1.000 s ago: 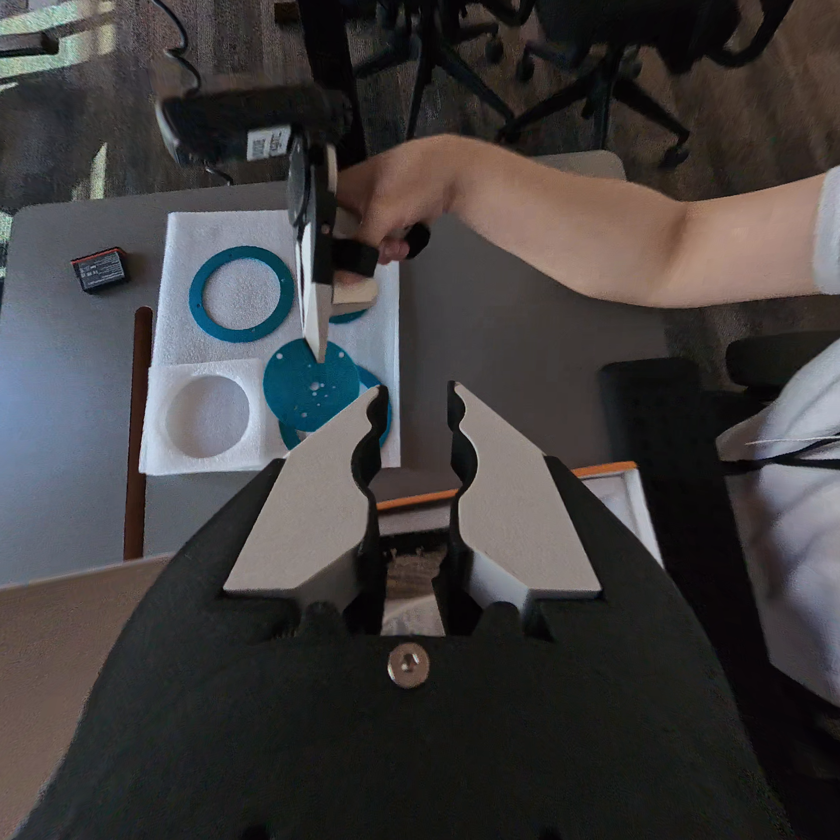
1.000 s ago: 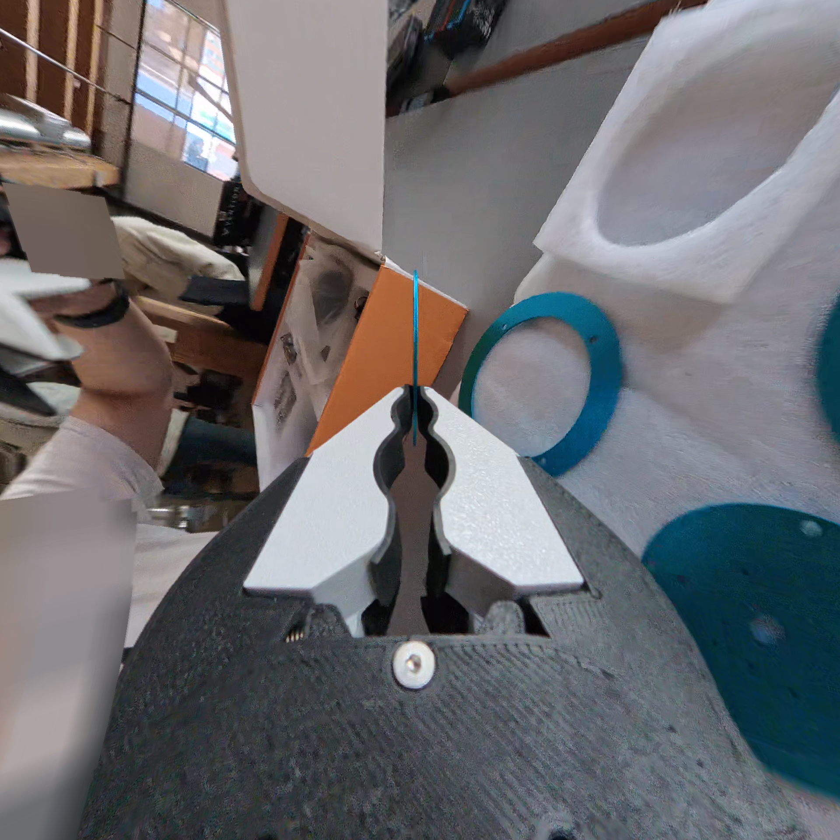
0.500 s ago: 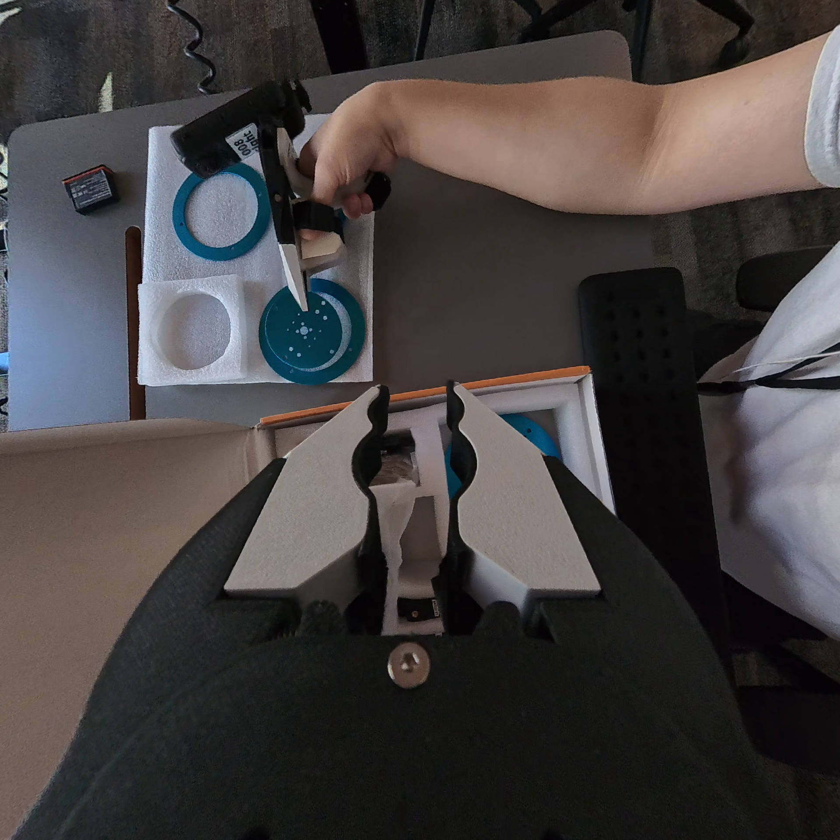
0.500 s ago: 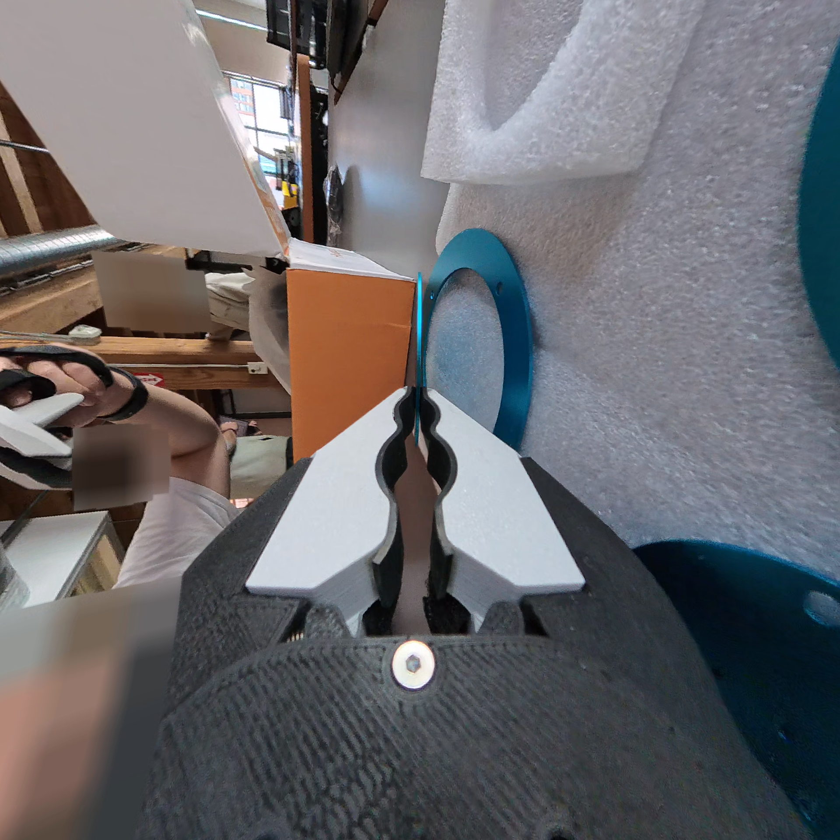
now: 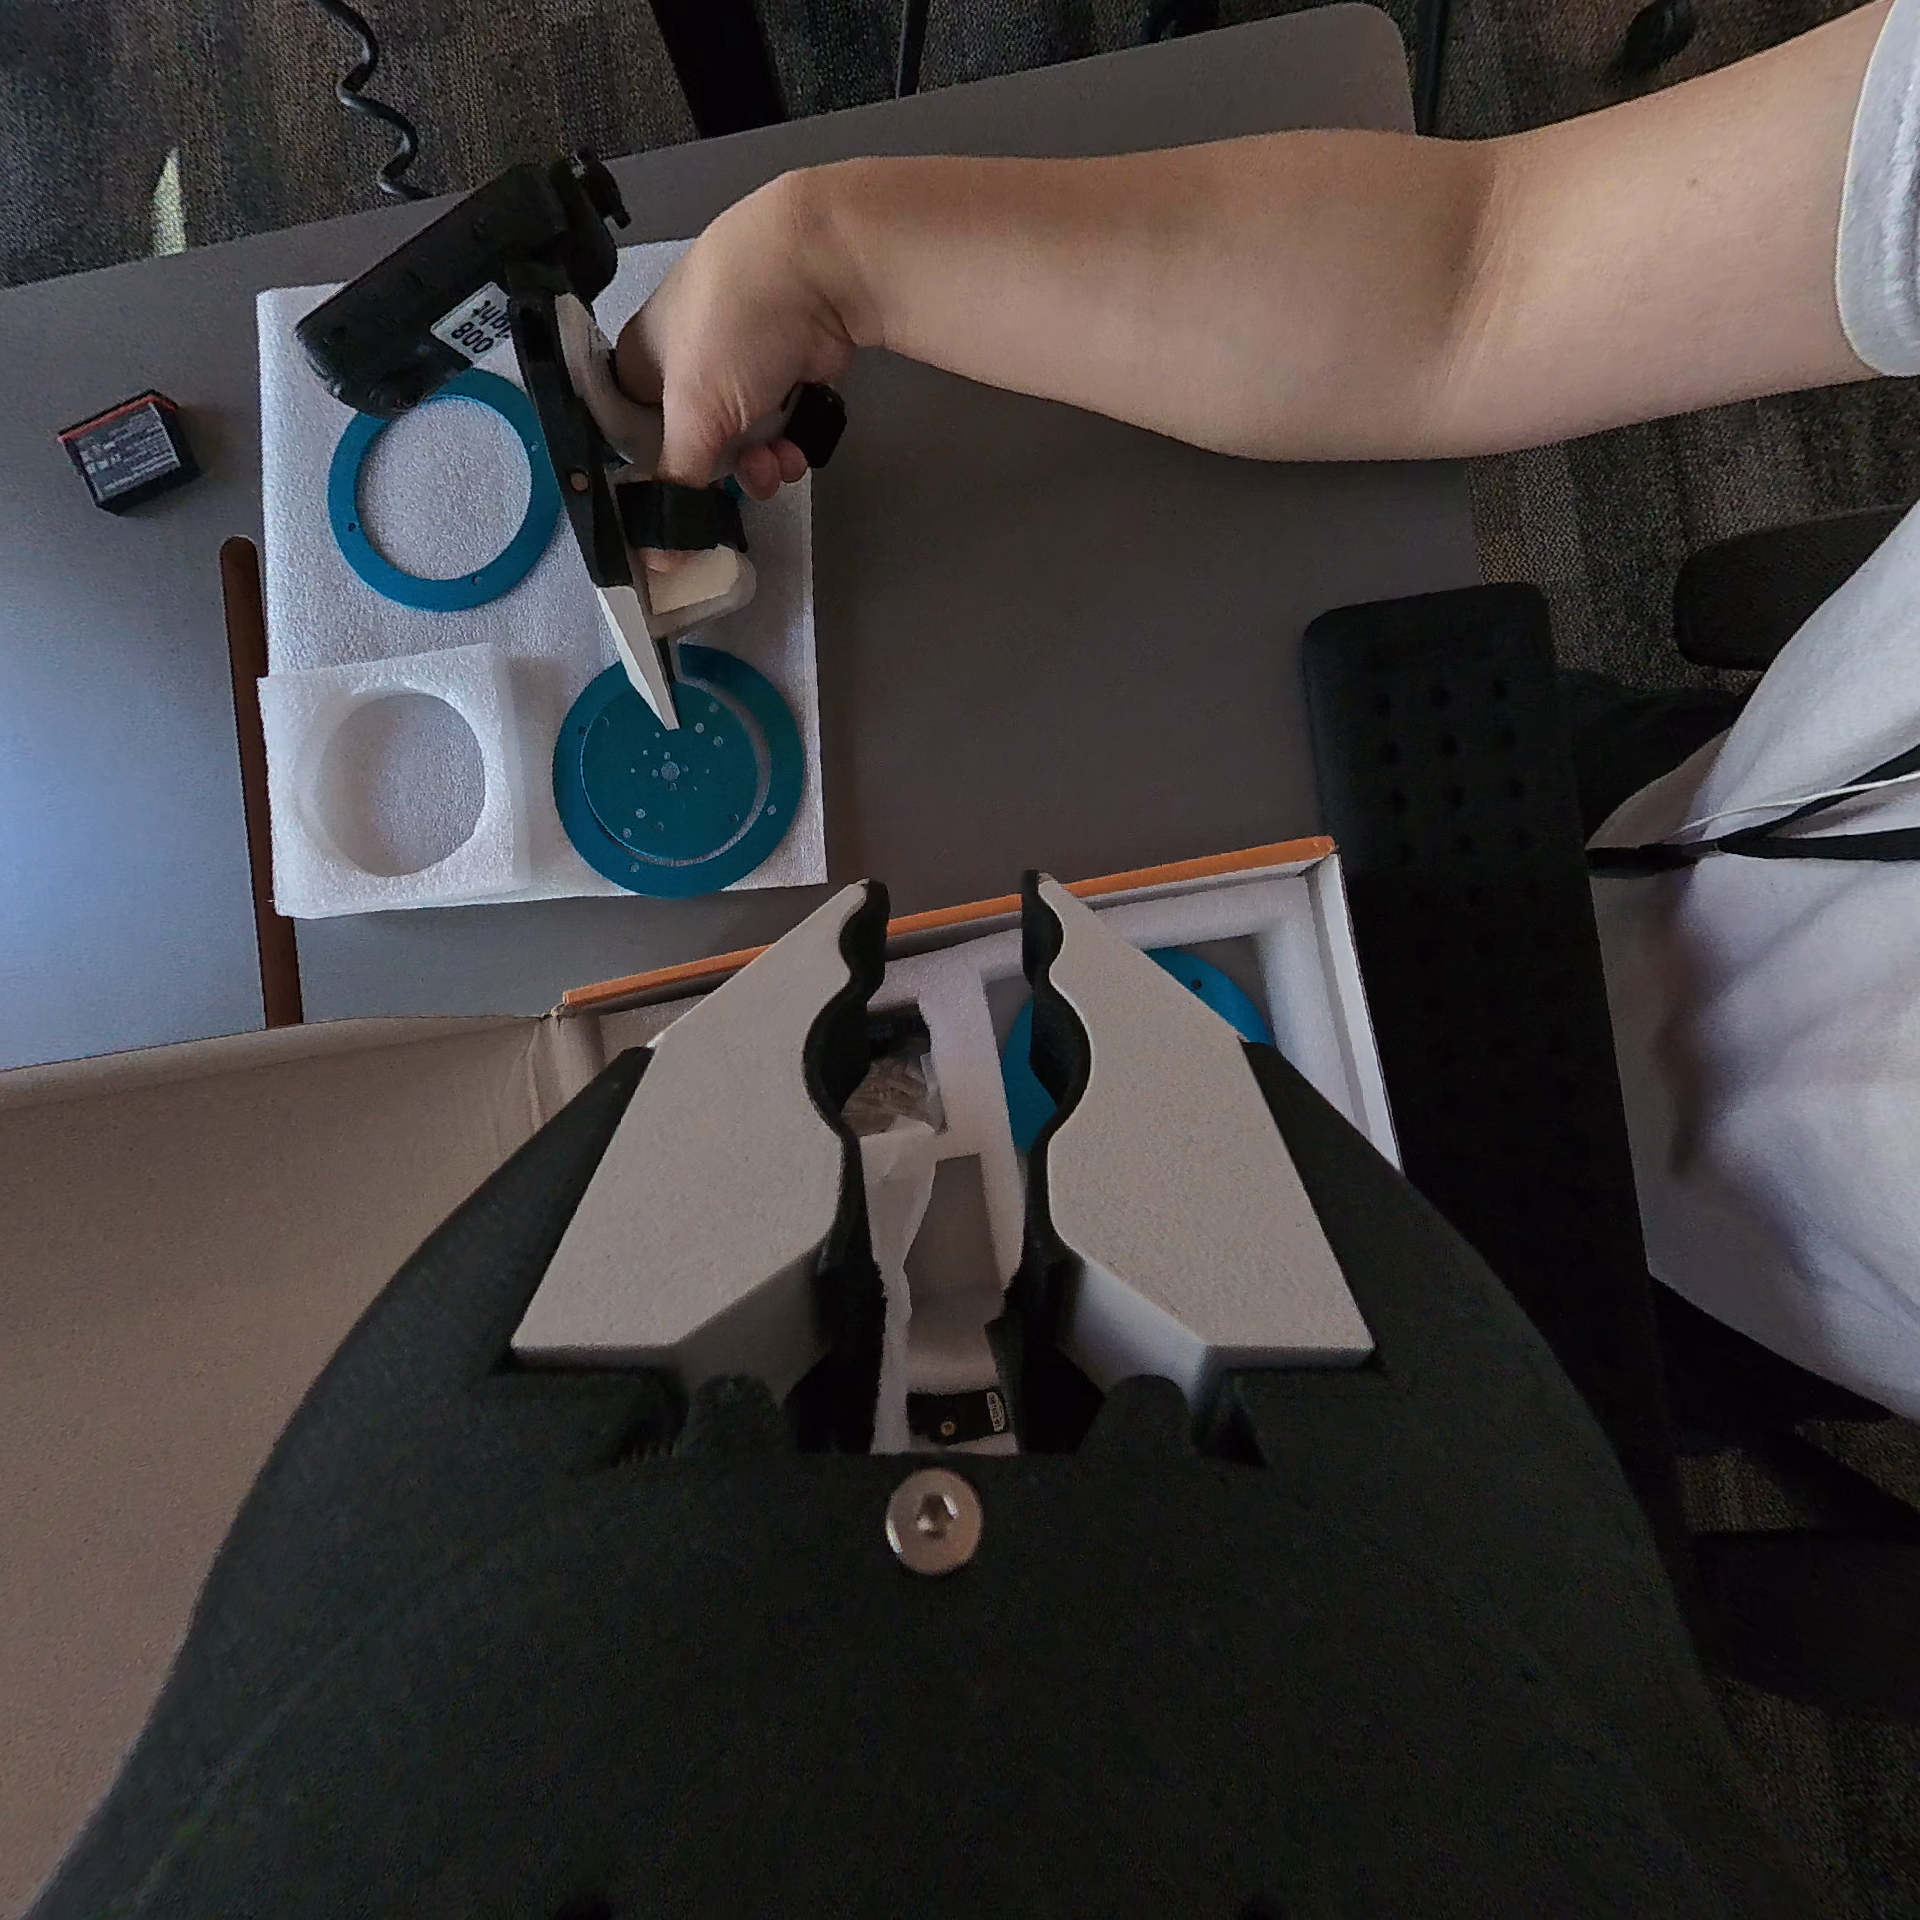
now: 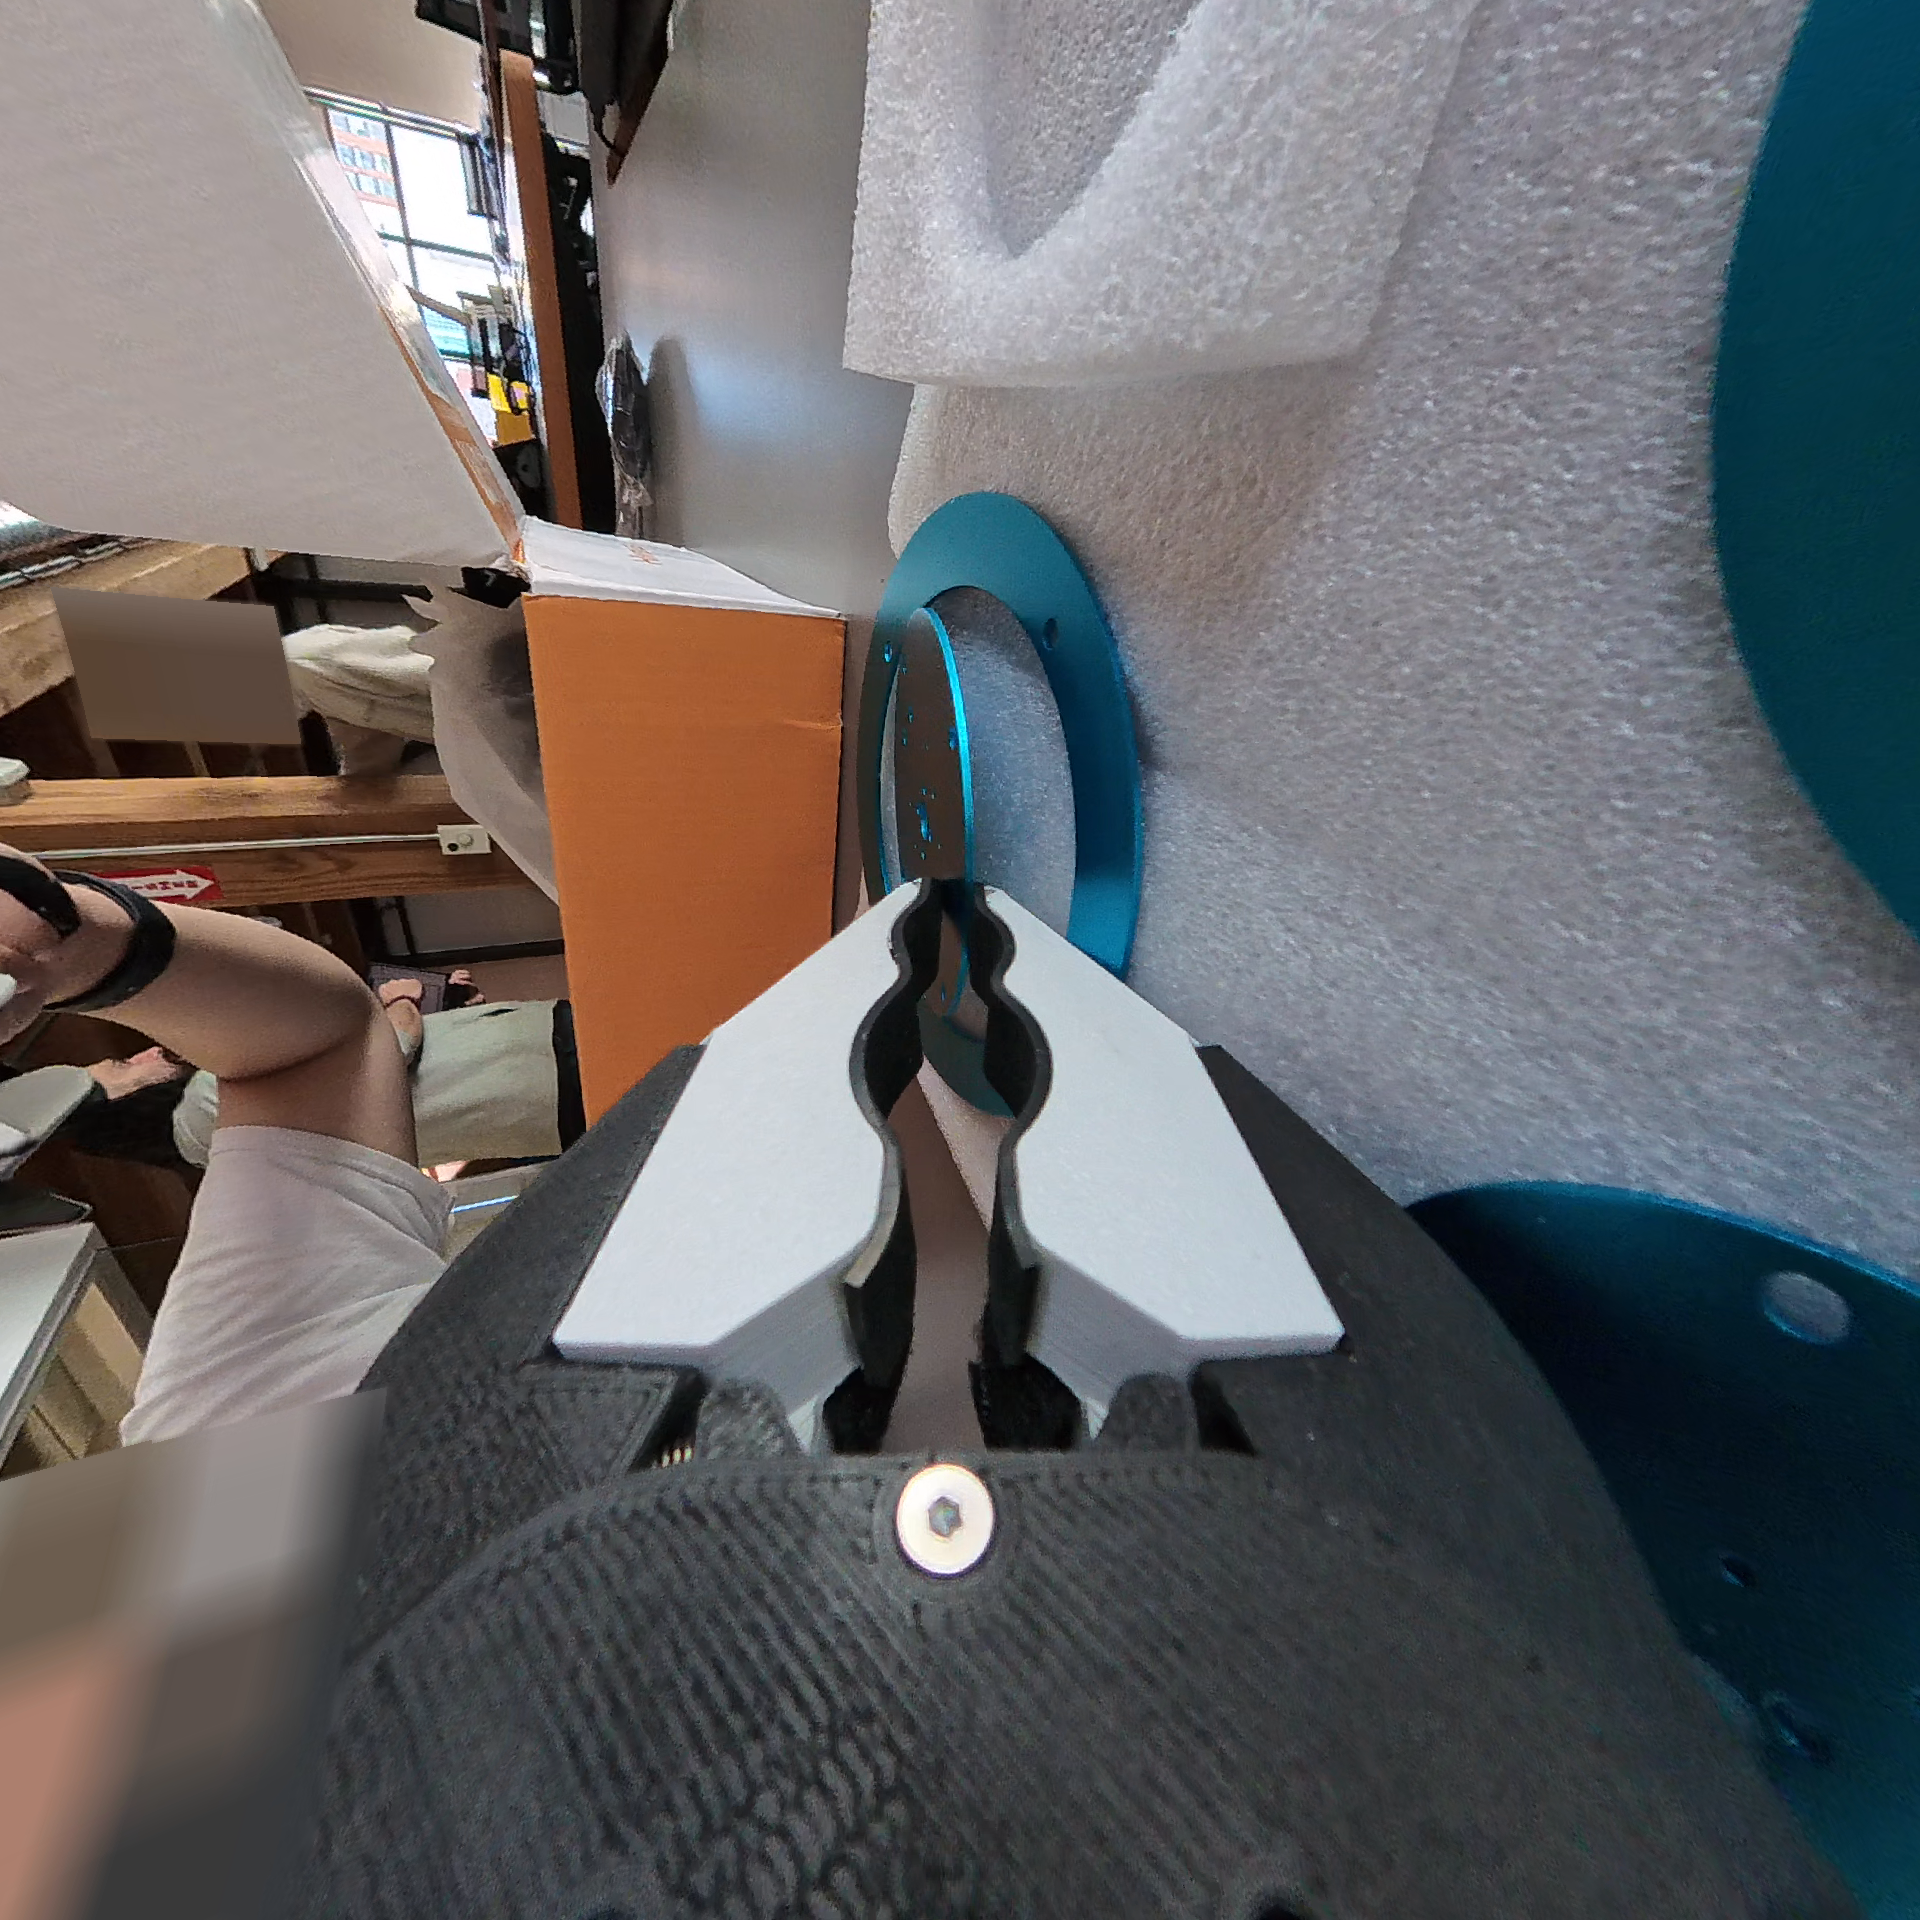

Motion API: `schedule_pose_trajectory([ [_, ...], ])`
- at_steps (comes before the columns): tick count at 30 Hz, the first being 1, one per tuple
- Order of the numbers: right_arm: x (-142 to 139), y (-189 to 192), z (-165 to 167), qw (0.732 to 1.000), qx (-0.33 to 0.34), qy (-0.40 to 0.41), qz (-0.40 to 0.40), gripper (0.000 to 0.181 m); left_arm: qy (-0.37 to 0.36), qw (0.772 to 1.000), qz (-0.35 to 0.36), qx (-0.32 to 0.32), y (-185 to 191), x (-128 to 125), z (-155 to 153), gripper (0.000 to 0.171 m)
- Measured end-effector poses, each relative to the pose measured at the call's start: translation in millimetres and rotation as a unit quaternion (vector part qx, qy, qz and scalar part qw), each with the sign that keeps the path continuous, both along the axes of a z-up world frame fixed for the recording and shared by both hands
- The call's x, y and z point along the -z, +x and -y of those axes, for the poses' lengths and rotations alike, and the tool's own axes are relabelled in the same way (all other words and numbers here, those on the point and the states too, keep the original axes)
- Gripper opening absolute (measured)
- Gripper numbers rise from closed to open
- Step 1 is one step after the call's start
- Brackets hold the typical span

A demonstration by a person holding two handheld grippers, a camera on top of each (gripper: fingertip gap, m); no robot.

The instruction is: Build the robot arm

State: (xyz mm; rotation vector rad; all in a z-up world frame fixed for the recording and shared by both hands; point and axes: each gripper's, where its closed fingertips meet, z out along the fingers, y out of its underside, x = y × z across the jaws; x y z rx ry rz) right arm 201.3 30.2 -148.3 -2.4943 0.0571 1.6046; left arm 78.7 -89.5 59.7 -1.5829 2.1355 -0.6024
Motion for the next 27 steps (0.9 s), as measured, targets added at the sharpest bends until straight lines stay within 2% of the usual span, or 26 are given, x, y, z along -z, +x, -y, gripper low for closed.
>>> schedule_pose_trajectory([
  [7, -2, -1, -1, 1.0, -0.001, 0.009, -0.005, 0.003, 0.004, 1.0, -0.004, 0.001, 0, 2, 1, 0.024],
  [10, -40, -6, -1, 0.995, -0.011, 0.049, -0.088, 0.0, 0.001, 1.0, -0.003, 0.0, -1, 2, 2, 0.025],
  [12, -77, 14, 6, 0.989, -0.011, 0.108, -0.1, 0.0, -0.001, 1.0, -0.001, 0.0, -3, 1, 4, 0.024],
  [13, -86, 31, 10, 0.989, -0.003, 0.135, -0.067, 0.0, -0.001, 1.0, 0.0, 0.001, -5, 1, 5, 0.024],
  [15, -79, 72, 22, 0.989, 0.014, 0.146, 0.027, 0.0, 0.002, 1.0, 0.005, -0.001, -6, 3, 4, 0.018],
  [17, -76, 109, 33, 0.988, 0.049, 0.139, 0.049, 0.0, 0.007, 1.0, 0.01, -0.017, 3, 9, -3, 0.015],
  [19, -83, 139, 41, 0.984, 0.099, 0.148, 0.026, 0.0, -0.011, 1.0, 0.006, -0.027, 22, 22, -6, 0.03],
  [21, -87, 166, 49, 0.977, 0.143, 0.158, 0.031, 0.0, -0.016, 0.999, -0.002, -0.048, 54, 42, -18, 0.053],
  [22, -88, 177, 54, 0.974, 0.156, 0.158, 0.042, 0.0, -0.013, 0.998, -0.007, -0.059, 73, 55, -27, 0.059],
  [24, -88, 192, 67, 0.97, 0.168, 0.162, 0.07, 0.0, -0.011, 0.996, -0.01, -0.085, 114, 84, -45, 0.062],
  [27, -90, 201, 81, 0.968, 0.169, 0.17, 0.08, 0.0, -0.04, 0.991, -0.045, -0.118, 169, 138, -60, 0.082],
])
